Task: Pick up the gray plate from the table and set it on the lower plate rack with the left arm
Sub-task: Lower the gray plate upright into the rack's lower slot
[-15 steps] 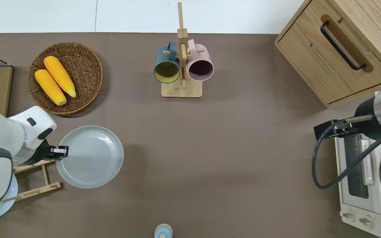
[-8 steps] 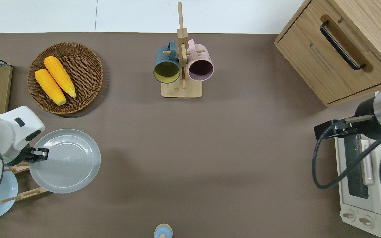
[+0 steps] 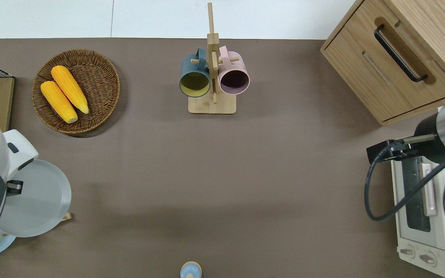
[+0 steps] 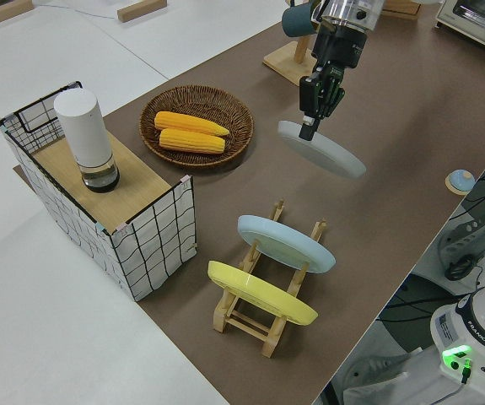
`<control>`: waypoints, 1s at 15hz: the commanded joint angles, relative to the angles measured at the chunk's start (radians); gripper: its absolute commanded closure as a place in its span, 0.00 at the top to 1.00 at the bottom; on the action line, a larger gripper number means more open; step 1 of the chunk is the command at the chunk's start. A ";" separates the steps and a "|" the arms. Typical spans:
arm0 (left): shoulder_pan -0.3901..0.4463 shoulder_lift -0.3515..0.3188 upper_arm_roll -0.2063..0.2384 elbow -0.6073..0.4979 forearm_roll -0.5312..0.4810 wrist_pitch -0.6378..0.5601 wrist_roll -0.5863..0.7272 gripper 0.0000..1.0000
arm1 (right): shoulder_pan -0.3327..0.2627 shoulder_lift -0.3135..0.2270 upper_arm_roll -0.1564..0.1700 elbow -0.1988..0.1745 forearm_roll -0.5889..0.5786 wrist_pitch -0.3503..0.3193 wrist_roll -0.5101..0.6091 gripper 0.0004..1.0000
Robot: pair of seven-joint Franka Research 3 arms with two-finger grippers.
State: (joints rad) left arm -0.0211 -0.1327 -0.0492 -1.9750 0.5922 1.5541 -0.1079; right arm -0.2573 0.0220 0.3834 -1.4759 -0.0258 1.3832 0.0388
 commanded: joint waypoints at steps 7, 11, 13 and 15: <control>-0.017 0.041 -0.037 -0.094 0.299 -0.055 -0.289 0.00 | -0.025 -0.002 0.022 0.008 -0.006 -0.012 0.012 0.98; -0.049 0.065 -0.061 -0.154 0.339 -0.089 -0.412 0.00 | -0.025 -0.002 0.022 0.008 -0.006 -0.012 0.012 0.98; -0.060 0.067 -0.061 -0.177 0.342 -0.098 -0.446 0.00 | -0.025 -0.002 0.022 0.008 -0.006 -0.012 0.012 0.98; -0.072 0.068 -0.063 -0.212 0.341 -0.100 -0.484 0.00 | -0.025 -0.002 0.022 0.006 -0.006 -0.012 0.012 0.98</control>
State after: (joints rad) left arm -0.0719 -0.0535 -0.1174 -2.1418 0.9052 1.4727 -0.5369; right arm -0.2573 0.0220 0.3834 -1.4759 -0.0258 1.3832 0.0388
